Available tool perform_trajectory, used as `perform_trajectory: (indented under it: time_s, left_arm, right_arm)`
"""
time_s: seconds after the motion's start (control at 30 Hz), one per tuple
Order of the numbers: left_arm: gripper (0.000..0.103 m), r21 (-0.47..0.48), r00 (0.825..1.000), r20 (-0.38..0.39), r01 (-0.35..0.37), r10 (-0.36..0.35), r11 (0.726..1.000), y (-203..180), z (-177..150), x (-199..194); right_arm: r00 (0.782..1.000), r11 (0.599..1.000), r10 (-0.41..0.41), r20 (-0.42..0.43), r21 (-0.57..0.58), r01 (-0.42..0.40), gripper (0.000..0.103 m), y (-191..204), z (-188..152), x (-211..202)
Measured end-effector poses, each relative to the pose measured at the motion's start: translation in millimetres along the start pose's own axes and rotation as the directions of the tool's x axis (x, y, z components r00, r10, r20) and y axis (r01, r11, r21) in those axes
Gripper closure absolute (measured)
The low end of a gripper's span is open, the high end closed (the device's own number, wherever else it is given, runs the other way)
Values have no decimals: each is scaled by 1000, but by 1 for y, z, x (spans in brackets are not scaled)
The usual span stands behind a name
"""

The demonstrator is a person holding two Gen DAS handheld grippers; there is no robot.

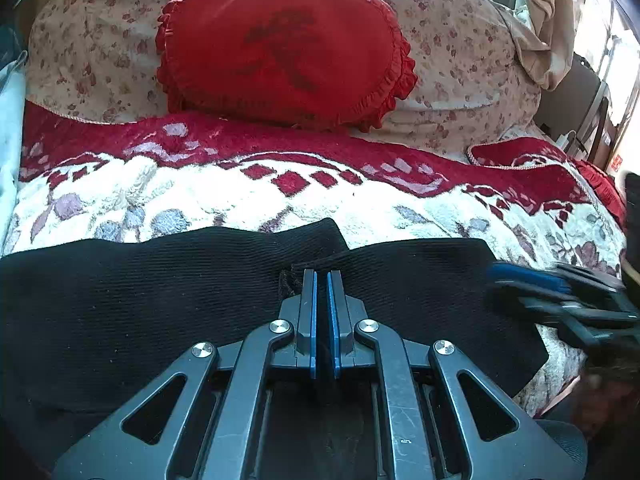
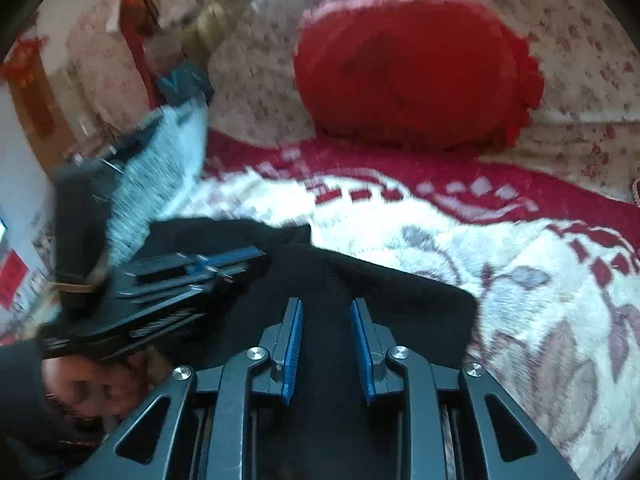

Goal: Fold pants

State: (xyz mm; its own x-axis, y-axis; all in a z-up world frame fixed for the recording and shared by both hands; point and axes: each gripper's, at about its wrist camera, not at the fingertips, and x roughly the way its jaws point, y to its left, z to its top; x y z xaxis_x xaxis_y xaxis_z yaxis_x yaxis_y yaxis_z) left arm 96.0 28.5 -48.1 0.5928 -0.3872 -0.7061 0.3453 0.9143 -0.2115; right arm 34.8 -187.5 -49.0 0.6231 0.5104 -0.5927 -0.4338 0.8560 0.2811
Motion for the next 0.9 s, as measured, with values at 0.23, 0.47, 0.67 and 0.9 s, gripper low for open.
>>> perform_trajectory:
  time_s: [0.23,0.47,0.67,0.9]
  left_arm:
    - [96,5,1000,-2,-23,23,1000,-3,2,1]
    - [97,-24,998,-41,37,-38,999,6,8,-1]
    - [97,-45,1000,-17,16,-17,999,3,5,-2]
    - [97,-32,999,-18,-29,28,999,-3,5,-2]
  right_arm:
    - [996,1000,-19,-92,1,19,79,-3,-35,-2]
    - [996,1000,11,-88,13,-10,64,2,-37,2]
    - [997,1000,-8,-76,-20,6,61,3,-39,0]
    - [997,1000,-14,-78,-23,12,61,5,-39,0]
